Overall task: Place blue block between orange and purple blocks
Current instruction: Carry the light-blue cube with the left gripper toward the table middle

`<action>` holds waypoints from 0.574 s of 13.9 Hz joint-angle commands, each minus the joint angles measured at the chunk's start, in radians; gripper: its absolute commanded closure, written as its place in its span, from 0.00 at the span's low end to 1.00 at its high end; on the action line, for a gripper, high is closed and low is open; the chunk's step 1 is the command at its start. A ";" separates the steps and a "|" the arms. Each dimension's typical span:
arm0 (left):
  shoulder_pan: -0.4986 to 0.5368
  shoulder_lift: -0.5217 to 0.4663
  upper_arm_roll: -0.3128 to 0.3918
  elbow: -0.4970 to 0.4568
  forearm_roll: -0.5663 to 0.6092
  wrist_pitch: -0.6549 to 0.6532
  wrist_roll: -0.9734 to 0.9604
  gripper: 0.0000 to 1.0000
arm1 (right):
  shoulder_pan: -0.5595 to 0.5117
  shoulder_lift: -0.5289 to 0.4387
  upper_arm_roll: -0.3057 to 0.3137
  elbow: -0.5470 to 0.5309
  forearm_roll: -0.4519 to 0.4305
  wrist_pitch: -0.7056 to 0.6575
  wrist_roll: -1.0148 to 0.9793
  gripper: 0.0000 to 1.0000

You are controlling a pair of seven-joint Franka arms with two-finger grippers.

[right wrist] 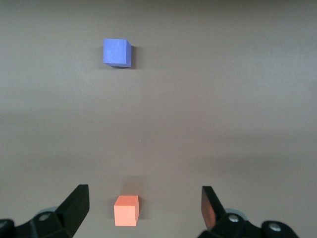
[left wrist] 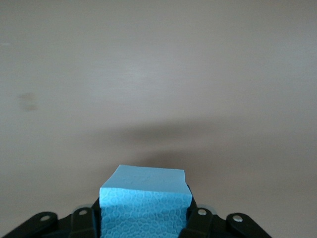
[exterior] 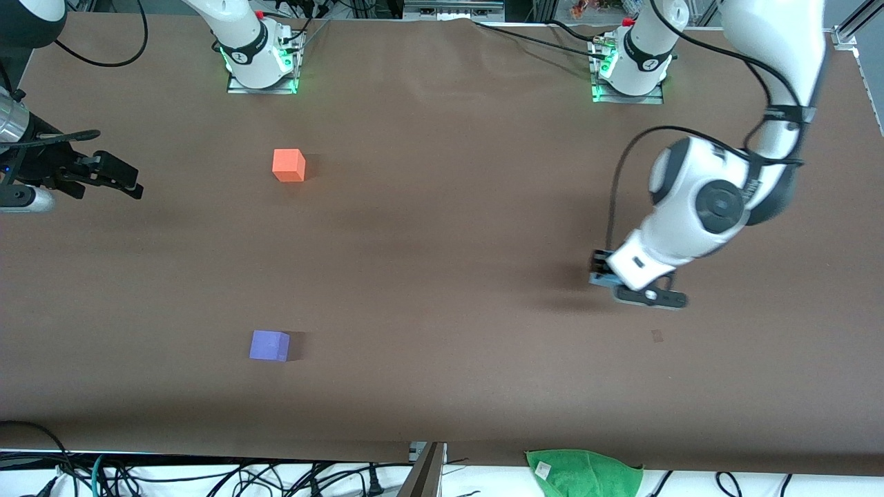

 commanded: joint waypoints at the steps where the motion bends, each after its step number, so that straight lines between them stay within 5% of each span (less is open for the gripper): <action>1: -0.169 0.069 0.013 0.095 -0.012 -0.026 -0.202 0.97 | -0.007 -0.001 -0.002 0.009 0.015 -0.015 -0.016 0.00; 4: -0.336 0.195 0.022 0.218 -0.009 -0.017 -0.433 0.96 | -0.010 -0.001 -0.002 0.009 0.015 -0.013 -0.016 0.00; 8: -0.482 0.364 0.037 0.317 0.190 0.038 -0.711 0.96 | -0.010 -0.001 -0.002 0.009 0.015 -0.013 -0.016 0.00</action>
